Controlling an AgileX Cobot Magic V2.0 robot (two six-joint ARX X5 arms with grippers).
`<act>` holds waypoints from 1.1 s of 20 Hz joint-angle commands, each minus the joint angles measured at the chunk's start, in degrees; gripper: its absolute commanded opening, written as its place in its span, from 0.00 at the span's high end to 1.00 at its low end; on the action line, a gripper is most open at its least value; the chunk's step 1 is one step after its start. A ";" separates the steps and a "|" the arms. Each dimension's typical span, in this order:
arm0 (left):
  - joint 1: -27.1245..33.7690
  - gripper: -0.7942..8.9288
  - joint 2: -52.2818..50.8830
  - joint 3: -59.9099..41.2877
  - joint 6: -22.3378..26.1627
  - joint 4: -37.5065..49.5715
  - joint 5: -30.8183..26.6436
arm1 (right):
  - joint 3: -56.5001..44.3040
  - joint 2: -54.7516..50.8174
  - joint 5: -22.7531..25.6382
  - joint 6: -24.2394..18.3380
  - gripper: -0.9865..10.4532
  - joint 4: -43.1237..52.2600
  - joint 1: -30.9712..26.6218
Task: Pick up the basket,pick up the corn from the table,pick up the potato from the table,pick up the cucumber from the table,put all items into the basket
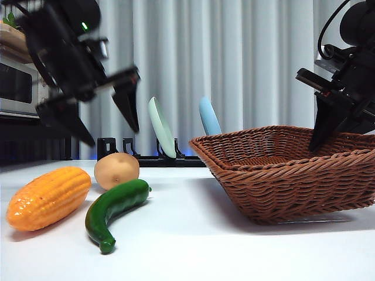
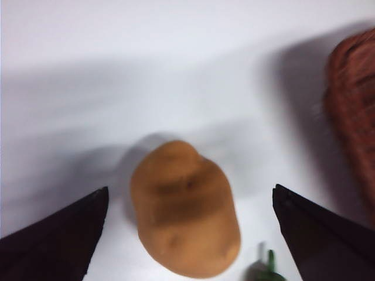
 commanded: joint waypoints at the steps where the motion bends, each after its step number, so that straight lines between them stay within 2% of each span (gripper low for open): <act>1: -1.05 0.43 3.30 -0.09 0.79 0.09 -1.05 | -0.02 -0.20 0.02 -0.24 0.93 0.52 -0.24; 6: -1.95 0.44 6.99 -0.09 0.77 1.16 -1.25 | -0.02 -0.20 -1.03 1.25 0.93 0.72 -0.24; 7: -1.95 0.49 7.28 -0.09 0.77 1.38 -1.25 | -0.02 -0.20 -2.99 1.51 0.93 0.74 -0.31; 8: -1.95 0.64 7.28 -0.09 0.85 1.51 -1.25 | -0.02 -0.20 -5.25 2.14 0.93 0.94 -0.44; 9: -2.01 0.84 7.26 -0.09 1.55 1.95 -1.16 | -0.02 -0.20 -7.41 2.93 0.93 1.27 -0.68; 10: -2.05 0.93 7.21 -0.04 2.34 2.38 -1.11 | -0.02 -0.20 -8.35 3.54 0.93 1.64 -0.72; 13: -2.05 0.93 5.97 1.31 2.36 1.14 -1.05 | -0.02 -0.20 -9.29 5.86 0.93 2.23 -0.70; 17: -3.37 0.93 -2.10 3.50 3.76 -3.30 -0.24 | -0.02 -0.20 -9.16 8.33 0.93 2.36 -0.55; 22: -7.02 0.93 -12.15 5.86 0.83 -1.62 7.82 | 0.00 -0.13 -9.27 13.09 0.93 6.12 2.32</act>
